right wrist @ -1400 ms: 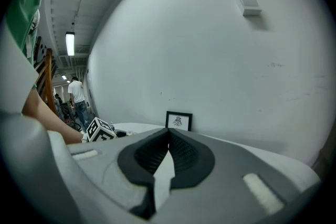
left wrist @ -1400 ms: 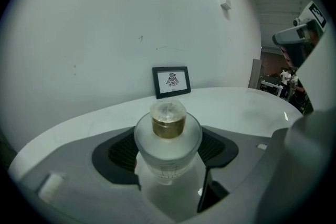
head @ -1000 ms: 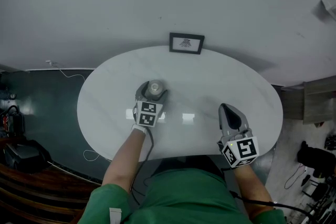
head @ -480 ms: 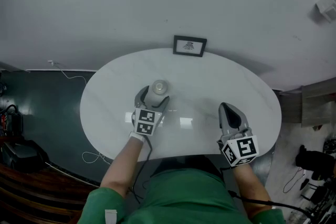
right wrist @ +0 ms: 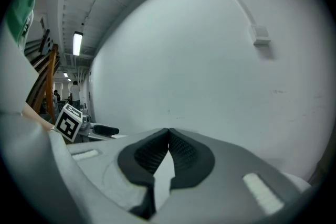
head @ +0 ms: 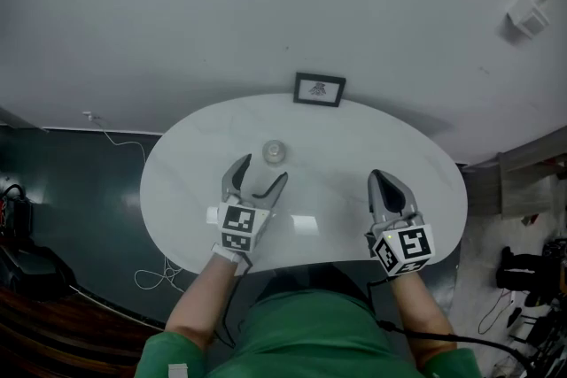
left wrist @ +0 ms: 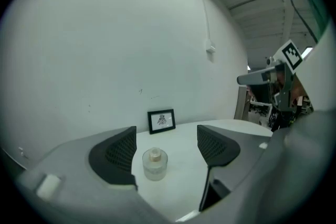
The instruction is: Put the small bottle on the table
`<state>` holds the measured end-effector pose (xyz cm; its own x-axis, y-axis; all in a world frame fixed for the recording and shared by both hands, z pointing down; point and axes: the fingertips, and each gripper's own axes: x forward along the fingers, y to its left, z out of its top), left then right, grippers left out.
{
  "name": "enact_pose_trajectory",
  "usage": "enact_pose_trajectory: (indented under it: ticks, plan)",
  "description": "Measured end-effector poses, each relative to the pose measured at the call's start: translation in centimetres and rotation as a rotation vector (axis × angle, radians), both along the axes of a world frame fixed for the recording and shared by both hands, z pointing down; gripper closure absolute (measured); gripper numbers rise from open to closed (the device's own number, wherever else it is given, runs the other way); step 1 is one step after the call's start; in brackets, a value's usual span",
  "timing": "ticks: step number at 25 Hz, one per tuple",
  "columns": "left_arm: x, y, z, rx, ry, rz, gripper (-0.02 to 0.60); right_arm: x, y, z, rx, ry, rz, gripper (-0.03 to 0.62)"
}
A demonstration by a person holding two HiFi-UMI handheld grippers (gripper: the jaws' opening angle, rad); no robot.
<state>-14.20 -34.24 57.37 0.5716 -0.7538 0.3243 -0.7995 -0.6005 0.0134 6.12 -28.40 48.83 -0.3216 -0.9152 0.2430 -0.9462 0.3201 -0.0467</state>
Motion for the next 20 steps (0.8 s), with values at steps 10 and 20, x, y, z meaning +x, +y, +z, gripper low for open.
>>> enact_pose_trajectory:
  ticks: [10, 20]
  plan:
    - [-1.0, 5.2, -10.7, 0.170, 0.152, 0.040, 0.350, -3.4, 2.5, -3.7, 0.082, 0.003, 0.003, 0.599]
    - [-2.7, 7.7, -15.6, 0.162, 0.276, 0.019, 0.541, -6.3, 4.0, -8.7, 0.229, 0.030, 0.013, 0.599]
